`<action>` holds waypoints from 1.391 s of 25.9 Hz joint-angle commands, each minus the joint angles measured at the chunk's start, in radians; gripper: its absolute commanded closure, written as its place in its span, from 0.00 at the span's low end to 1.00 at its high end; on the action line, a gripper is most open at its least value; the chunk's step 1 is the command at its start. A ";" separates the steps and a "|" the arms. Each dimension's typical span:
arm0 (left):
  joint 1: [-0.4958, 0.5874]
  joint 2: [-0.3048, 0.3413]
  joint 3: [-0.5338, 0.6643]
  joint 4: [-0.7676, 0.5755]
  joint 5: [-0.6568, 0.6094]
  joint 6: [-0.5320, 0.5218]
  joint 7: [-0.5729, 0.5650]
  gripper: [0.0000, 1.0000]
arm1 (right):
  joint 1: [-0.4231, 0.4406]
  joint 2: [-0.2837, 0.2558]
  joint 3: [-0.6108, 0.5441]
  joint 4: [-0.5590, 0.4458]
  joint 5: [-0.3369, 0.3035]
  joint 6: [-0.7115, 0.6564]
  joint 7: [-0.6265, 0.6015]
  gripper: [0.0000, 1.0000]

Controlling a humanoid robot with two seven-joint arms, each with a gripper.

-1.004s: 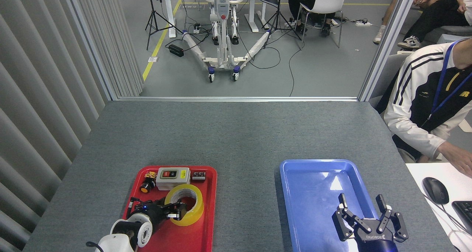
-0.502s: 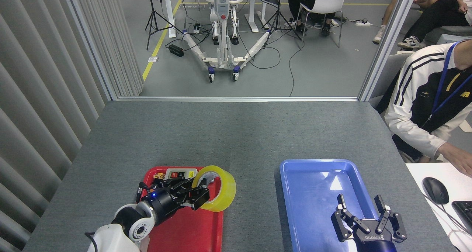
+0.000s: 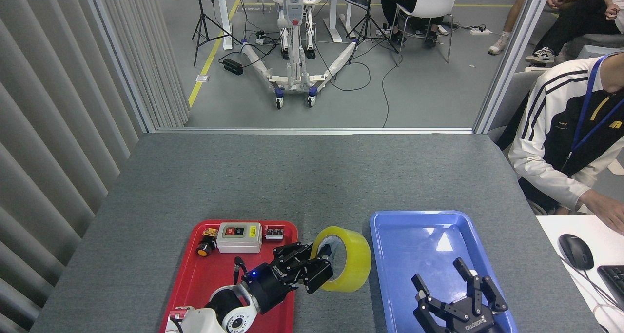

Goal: Place and move tape with both arms
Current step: 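Carry the tape toward the blue tray and bring the right gripper to it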

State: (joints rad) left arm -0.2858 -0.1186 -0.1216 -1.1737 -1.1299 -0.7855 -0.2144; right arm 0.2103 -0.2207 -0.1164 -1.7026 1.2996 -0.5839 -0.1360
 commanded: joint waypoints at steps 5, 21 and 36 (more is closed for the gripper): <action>0.001 -0.007 -0.003 0.011 0.001 0.000 0.003 1.00 | 0.021 0.004 0.012 0.001 -0.072 -0.202 -0.008 0.00; 0.082 -0.007 -0.069 -0.069 0.004 0.000 0.004 1.00 | -0.026 0.011 0.153 0.112 -0.074 -0.202 -0.002 0.00; 0.100 -0.010 -0.127 -0.126 0.007 0.000 0.029 0.29 | 0.017 0.004 0.216 0.112 -0.071 -0.202 -0.002 0.63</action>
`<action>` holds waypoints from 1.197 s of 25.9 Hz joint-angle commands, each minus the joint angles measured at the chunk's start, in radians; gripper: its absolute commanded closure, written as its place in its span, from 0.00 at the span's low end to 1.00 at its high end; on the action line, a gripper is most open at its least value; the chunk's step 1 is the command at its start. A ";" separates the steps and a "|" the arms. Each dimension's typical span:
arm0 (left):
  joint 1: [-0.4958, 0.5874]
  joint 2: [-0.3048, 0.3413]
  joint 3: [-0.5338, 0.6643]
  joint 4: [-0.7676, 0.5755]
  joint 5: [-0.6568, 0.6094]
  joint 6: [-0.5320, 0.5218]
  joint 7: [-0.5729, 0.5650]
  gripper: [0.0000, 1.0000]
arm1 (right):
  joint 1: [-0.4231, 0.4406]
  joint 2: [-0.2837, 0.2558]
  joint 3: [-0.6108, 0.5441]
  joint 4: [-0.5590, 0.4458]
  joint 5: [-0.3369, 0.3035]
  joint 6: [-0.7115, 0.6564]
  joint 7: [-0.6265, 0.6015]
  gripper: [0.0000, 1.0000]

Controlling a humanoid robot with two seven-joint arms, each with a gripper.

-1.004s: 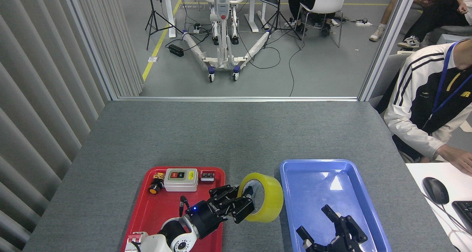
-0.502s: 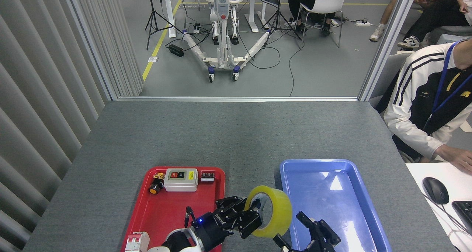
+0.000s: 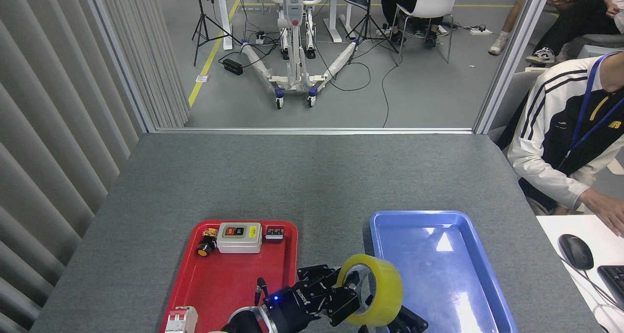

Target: Place and move tape with both arms

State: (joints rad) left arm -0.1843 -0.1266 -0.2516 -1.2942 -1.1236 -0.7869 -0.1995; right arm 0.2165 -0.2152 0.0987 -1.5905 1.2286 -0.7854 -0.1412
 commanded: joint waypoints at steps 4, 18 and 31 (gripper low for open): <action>0.003 0.001 0.003 -0.030 0.002 0.001 0.127 0.01 | 0.009 -0.004 0.001 -0.002 0.000 0.000 0.003 0.82; 0.048 0.025 0.160 -0.123 0.344 0.001 0.180 0.01 | 0.010 -0.039 -0.013 -0.052 0.040 0.118 0.025 0.99; 0.232 0.237 0.581 -0.214 0.125 0.189 0.233 0.02 | -0.163 -0.144 -0.045 -0.134 0.072 0.584 0.528 1.00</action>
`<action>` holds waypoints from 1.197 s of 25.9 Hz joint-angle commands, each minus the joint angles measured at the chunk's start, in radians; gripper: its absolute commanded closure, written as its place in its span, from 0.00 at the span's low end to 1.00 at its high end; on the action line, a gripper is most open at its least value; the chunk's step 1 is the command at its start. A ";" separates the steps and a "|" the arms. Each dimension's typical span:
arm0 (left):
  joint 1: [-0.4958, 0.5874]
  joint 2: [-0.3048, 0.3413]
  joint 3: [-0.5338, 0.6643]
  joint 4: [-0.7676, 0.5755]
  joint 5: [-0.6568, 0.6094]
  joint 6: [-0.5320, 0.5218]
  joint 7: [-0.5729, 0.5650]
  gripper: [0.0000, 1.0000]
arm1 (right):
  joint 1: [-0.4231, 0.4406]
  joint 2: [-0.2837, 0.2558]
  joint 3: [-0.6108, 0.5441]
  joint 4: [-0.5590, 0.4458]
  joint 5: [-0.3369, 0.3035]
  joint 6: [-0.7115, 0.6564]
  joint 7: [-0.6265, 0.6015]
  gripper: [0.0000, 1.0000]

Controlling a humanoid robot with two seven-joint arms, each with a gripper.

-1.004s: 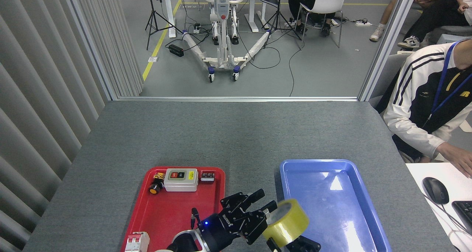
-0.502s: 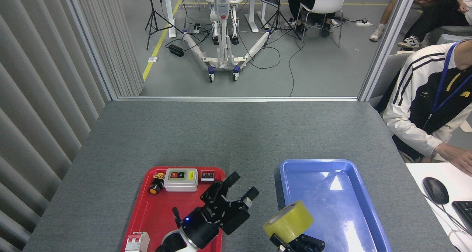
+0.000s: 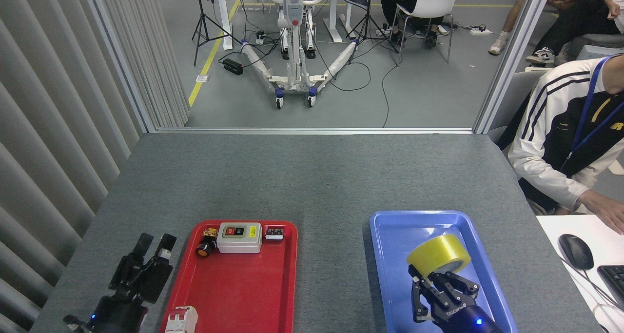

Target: Place and move tape with both arms

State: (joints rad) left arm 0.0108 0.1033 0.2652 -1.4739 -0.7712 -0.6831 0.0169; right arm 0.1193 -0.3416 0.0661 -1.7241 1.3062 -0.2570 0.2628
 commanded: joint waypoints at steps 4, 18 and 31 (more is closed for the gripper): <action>0.063 -0.037 -0.021 -0.095 -0.648 0.453 0.112 0.01 | -0.165 -0.030 -0.014 0.020 -0.021 0.120 0.415 1.00; 0.126 -0.043 -0.210 -0.083 -0.729 0.886 0.278 0.00 | -0.302 -0.016 0.046 0.178 -0.073 0.303 0.762 0.86; 0.126 -0.040 -0.225 -0.083 -0.726 0.881 0.276 0.00 | -0.299 -0.014 0.041 0.176 -0.096 0.321 0.747 0.00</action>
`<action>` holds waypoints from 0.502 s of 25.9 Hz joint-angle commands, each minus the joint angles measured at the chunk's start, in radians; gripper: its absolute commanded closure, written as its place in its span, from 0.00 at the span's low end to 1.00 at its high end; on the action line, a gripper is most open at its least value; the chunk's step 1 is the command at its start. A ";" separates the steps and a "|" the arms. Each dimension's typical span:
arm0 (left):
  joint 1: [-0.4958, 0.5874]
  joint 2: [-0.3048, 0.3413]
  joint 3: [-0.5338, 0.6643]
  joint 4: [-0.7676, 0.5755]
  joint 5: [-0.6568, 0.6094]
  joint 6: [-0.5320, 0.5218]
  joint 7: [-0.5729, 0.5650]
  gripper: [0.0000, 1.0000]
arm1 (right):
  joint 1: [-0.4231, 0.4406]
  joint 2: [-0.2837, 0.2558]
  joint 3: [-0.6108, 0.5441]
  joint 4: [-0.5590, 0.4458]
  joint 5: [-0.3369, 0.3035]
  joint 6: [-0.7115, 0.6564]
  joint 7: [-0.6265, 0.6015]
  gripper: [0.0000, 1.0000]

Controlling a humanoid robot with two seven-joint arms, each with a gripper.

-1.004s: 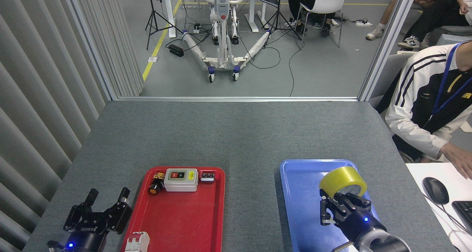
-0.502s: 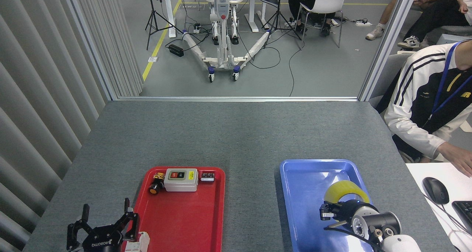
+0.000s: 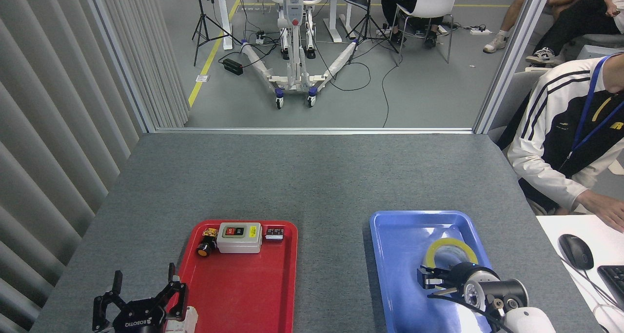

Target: Place and move tape with both arms

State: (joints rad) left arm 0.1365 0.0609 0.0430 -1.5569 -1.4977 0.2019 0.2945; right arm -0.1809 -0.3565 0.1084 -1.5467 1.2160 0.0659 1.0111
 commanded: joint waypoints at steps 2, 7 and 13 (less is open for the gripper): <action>-0.002 0.002 -0.002 0.001 0.001 -0.012 -0.001 0.00 | 0.006 -0.001 -0.001 -0.004 -0.004 -0.001 -0.003 0.00; -0.002 0.002 -0.002 -0.002 0.001 -0.013 -0.001 0.00 | 0.046 -0.009 -0.013 -0.026 -0.001 -0.005 -0.152 0.00; -0.002 0.004 -0.002 -0.008 0.001 -0.029 -0.005 0.00 | 0.149 0.001 -0.068 -0.039 0.031 -0.005 -0.773 0.00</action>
State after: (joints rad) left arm 0.1350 0.0630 0.0414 -1.5624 -1.4972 0.1830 0.2923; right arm -0.0757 -0.3608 0.0593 -1.5829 1.2269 0.0622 0.5323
